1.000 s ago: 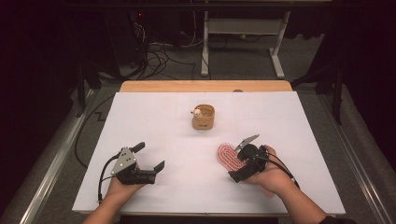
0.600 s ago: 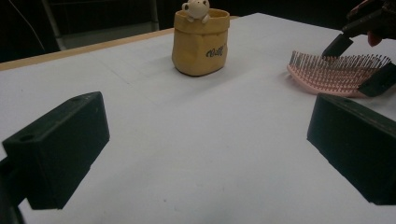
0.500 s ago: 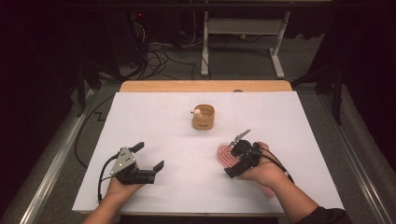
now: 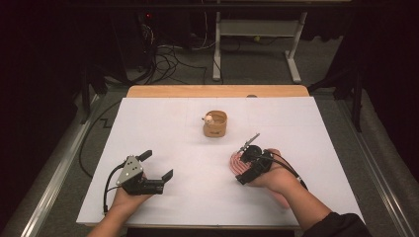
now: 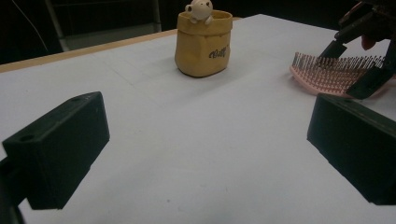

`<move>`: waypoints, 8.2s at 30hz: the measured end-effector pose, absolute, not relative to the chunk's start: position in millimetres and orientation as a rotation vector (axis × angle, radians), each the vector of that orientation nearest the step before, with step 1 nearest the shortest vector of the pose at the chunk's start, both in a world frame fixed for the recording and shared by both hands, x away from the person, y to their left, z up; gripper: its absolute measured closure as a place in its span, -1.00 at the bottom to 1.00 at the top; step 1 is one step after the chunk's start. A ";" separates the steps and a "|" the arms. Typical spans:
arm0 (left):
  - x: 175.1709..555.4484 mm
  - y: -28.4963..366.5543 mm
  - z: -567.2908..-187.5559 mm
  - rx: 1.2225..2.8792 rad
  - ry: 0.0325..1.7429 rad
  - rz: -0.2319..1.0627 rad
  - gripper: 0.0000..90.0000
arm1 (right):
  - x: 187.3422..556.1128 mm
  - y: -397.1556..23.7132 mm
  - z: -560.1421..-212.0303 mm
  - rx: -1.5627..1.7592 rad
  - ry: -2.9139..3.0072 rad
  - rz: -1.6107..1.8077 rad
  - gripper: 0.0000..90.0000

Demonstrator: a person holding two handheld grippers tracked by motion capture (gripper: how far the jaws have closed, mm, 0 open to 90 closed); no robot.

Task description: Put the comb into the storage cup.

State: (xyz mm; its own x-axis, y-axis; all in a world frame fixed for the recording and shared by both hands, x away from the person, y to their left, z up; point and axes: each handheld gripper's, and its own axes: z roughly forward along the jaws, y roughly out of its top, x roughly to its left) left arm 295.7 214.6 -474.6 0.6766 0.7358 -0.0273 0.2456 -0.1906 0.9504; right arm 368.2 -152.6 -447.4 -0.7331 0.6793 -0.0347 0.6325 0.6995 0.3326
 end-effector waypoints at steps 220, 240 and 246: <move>298.1 218.2 -474.7 1.737 0.806 0.511 -1.00 | 358.4 -204.0 -365.3 1.067 2.229 1.157 -0.54; 298.5 220.2 -474.3 1.729 0.806 0.517 -1.00 | 350.3 -216.4 -375.4 1.088 2.064 1.283 -0.55; 298.5 220.2 -474.5 1.731 0.807 0.517 -1.00 | 347.5 -220.3 -377.5 1.096 2.018 1.315 -0.55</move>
State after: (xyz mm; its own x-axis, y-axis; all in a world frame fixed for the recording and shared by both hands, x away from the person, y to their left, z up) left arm 298.5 220.2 -474.5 0.6721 0.7384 -0.0553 0.2586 -0.1641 0.9519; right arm 347.5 -220.3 -377.5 -0.5574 0.8299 0.0246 0.3576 0.2132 0.9092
